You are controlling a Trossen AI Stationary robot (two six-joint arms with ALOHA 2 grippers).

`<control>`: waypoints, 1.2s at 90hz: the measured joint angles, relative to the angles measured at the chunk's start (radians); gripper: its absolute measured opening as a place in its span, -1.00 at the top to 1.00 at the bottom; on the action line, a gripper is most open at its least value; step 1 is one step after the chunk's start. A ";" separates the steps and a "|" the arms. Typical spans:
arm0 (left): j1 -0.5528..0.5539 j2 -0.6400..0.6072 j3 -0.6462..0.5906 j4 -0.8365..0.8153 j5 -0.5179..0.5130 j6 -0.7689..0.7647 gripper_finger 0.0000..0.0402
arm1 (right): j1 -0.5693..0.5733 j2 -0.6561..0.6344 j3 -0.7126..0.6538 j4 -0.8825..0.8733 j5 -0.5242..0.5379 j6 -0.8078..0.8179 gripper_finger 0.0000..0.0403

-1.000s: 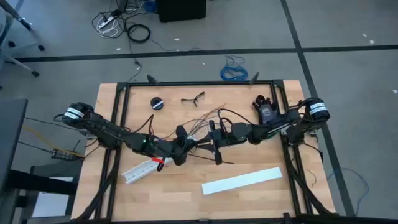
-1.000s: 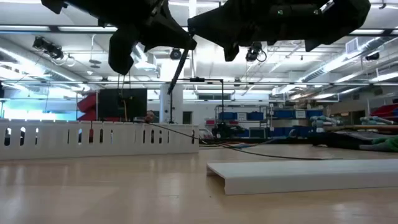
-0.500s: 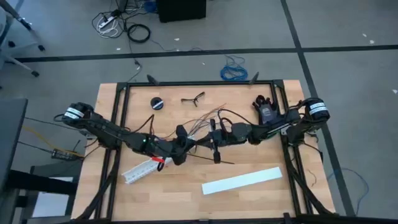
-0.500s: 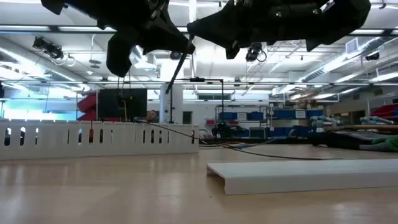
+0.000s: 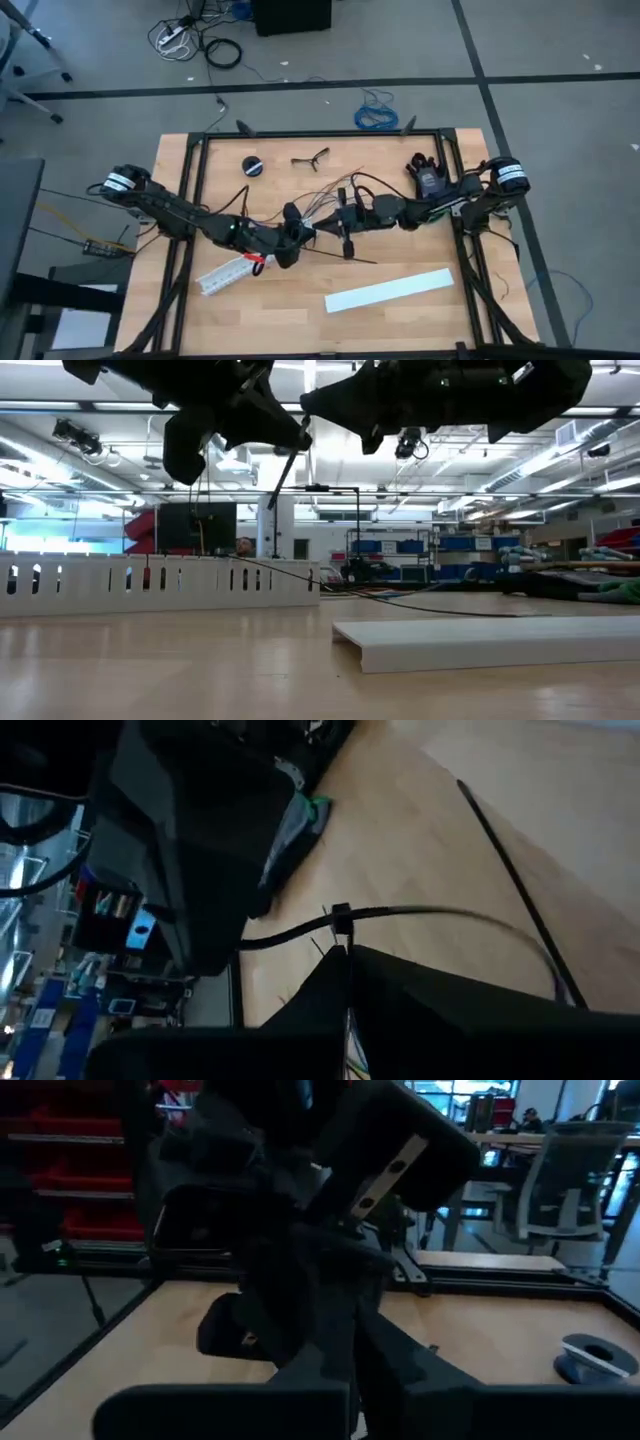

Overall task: Ziptie cables
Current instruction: Insert the black zip tie into the locking head, then wrap the cable wires with the black zip tie

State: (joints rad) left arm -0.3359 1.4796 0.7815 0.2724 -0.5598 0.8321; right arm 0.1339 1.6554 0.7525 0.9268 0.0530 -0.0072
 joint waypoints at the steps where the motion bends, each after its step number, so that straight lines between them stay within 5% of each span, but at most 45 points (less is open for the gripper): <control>1: 0.000 0.000 0.000 0.001 0.000 0.001 1.00 | 0.001 0.000 0.000 0.000 -0.001 0.003 1.00; 27: 0.000 0.001 0.000 0.013 0.000 0.003 1.00 | 0.010 -0.001 0.000 0.008 -0.057 0.056 0.94; 78: 0.000 -0.027 -0.001 -0.019 -0.090 0.002 1.00 | 0.005 -0.014 0.001 -0.144 -0.149 0.030 -0.08; 108: 0.037 -0.197 0.000 -0.232 -0.108 -0.209 1.00 | 0.003 -0.034 0.000 -0.307 -0.090 0.031 -0.23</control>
State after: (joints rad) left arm -0.2987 1.2827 0.7816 0.0407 -0.6683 0.6229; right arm 0.1374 1.6211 0.7524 0.6198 -0.0371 0.0242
